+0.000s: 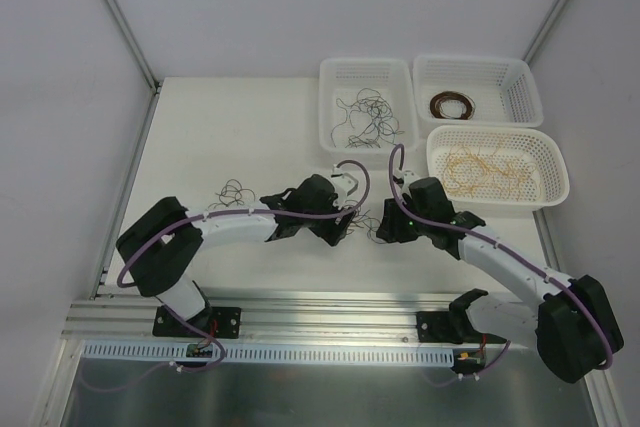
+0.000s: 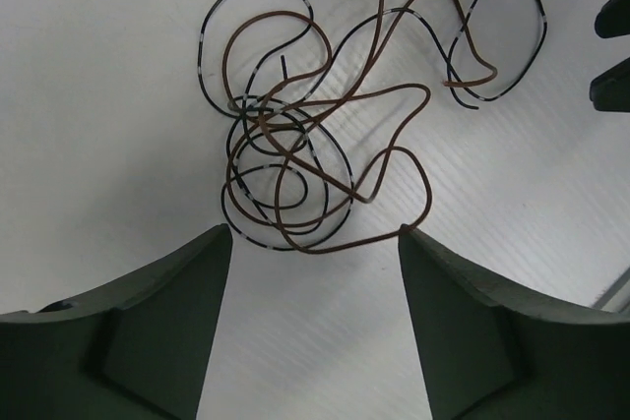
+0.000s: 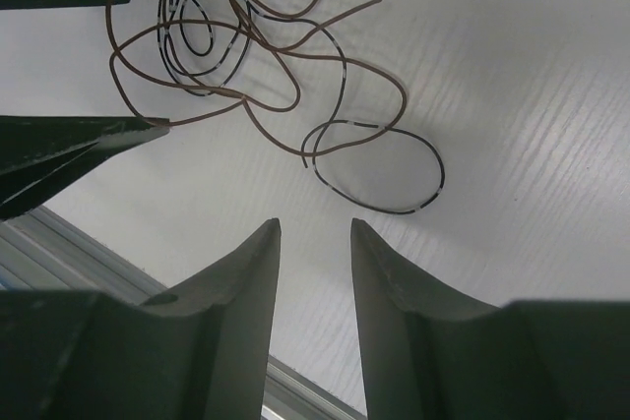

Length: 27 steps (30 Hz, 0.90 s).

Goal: Untangle the cables

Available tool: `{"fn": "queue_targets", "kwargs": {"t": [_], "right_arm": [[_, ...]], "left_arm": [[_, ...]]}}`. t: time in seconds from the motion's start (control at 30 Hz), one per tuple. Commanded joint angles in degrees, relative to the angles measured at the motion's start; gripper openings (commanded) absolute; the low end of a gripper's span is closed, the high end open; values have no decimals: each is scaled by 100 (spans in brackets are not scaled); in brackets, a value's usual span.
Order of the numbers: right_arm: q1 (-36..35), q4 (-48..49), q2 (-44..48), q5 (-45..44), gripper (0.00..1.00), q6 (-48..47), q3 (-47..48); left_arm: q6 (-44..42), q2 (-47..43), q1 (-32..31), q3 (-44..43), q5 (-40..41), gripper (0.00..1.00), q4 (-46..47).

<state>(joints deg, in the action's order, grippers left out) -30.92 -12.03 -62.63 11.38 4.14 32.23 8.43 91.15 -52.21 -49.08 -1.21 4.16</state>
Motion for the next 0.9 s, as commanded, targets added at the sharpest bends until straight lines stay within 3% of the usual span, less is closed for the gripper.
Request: {"fn": "queue_targets", "kwargs": {"t": [0.0,0.1,0.2,0.23,0.33,0.47,0.87], "right_arm": [[-28,307,76,163,38,87,-120],[-37,350,76,242,38,113,-181],[-20,473,111,383,38,210,-287],[-28,491,163,426,38,245,-357],[-29,562,234,401,38,210,-454],[-55,562,173,409,38,26,-419],[-266,773,-521,-188,43,-71,99]], "left_arm": [[-614,218,-70,-93,42,67,857],[-737,385,-71,-119,-71,61,1025],[-781,500,-88,-198,-168,47,1043],[-781,543,-97,-198,-195,36,1034],[-737,491,-123,-207,-414,17,1043],[-536,307,-132,-181,-652,0,955],[-96,-511,-132,-32,-722,0,506]]}}
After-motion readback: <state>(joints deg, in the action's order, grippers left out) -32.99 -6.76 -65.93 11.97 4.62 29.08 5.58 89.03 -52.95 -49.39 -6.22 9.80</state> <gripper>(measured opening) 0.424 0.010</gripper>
